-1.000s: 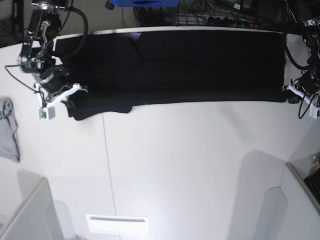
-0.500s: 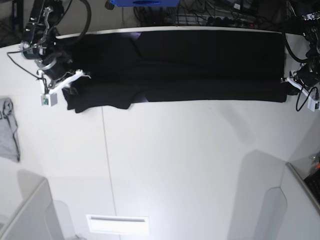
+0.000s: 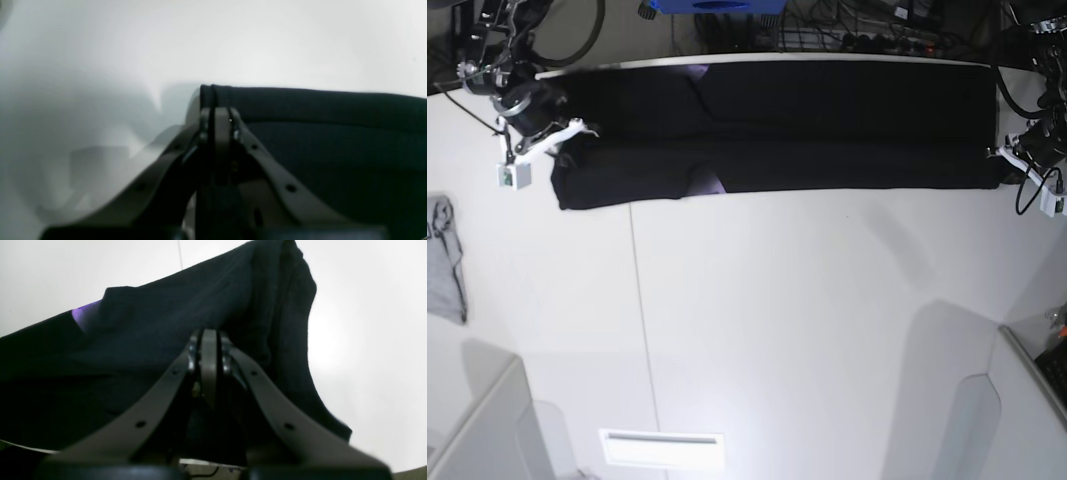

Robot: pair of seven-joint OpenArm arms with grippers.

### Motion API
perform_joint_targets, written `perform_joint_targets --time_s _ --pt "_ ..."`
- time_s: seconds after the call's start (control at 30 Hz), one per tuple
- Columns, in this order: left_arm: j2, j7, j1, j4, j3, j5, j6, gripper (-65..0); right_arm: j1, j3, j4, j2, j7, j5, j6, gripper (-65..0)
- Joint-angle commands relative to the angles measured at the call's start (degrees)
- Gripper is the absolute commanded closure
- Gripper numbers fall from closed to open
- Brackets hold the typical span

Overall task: Fold the T-shirt properly
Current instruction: 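Lift the hem with both grippers and fold it over toward the collar, then lay the folded edge down and release both grippers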

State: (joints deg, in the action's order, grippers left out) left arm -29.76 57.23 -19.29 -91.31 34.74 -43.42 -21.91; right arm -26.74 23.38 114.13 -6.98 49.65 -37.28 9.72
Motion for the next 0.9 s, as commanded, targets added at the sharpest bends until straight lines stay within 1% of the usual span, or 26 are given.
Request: perform_joint_targets --time_s 0.0,0.33,0.87 --pt "-1.3 -0.8 0.0 -1.2 0.6 -0.3 -0.1 0.0 -0.5 0.3 1.3 -0.4 -1.1 -0.6 0.4 0.0" --pt "-1.3 -0.8 -0.4 -1.3 0.6 -0.1 -0.1 0.0 -2.8 0.4 1.6 -0.4 -1.1 -0.6 0.4 0.0" --pt "-1.1 -1.1 -4.8 -1.5 0.6 -0.1 -0.1 0.0 -6.1 0.4 2.0 -0.4 -1.2 -0.7 0.4 0.0"
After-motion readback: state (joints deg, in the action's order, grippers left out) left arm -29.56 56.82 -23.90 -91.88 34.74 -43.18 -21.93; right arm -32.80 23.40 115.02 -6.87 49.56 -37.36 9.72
